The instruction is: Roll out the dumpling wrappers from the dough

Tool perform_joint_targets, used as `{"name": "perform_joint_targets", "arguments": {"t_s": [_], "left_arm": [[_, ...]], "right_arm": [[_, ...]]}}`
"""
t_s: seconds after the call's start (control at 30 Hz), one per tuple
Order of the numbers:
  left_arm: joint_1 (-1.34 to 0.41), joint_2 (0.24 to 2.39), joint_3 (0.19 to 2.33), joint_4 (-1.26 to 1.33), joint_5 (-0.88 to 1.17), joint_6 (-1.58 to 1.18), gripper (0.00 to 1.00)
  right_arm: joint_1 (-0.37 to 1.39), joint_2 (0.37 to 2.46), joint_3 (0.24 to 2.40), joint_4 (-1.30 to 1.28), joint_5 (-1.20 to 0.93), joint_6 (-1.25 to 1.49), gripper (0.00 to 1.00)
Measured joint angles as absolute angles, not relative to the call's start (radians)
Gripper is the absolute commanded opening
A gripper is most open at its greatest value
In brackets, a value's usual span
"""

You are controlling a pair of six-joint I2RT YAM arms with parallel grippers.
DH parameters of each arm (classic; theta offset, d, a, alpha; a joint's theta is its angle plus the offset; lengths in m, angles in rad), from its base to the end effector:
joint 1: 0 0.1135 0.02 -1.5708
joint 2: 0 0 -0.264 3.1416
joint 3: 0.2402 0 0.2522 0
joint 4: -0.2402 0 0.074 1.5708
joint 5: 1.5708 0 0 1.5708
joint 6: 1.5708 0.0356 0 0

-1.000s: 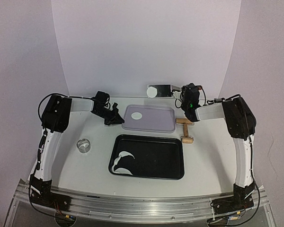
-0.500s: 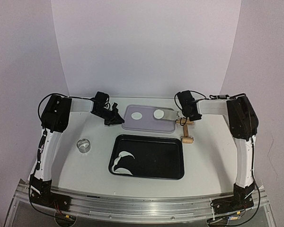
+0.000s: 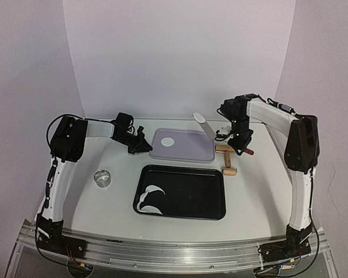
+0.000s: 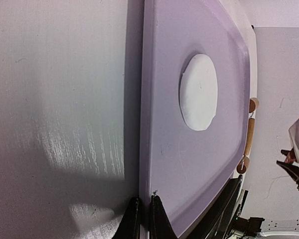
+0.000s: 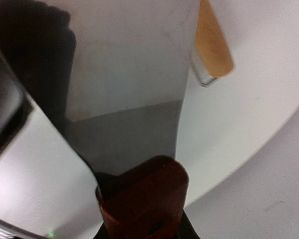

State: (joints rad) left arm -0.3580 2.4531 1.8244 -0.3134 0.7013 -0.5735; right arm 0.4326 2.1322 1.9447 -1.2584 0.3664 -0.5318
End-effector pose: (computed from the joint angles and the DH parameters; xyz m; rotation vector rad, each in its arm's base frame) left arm 0.4760 -0.2026 0.1039 0.0280 2.6391 -1.2392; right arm 0.3919 0.1669 0.2439 -1.3533 2.6602 -0.5615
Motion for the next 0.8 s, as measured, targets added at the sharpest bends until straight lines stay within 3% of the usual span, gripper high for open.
{"name": "perform_joint_targets", "arguments": {"t_s": [0.3, 0.8], "left_arm": [[-0.358, 2.453, 1.824, -0.313, 0.701, -0.575, 0.04], [-0.358, 2.453, 1.824, -0.313, 0.704, -0.576, 0.04]], "right_arm": [[0.435, 2.224, 2.059, -1.328, -0.260, -0.217, 0.00], [0.438, 2.240, 1.802, -1.292, -0.943, 0.101, 0.00]]}}
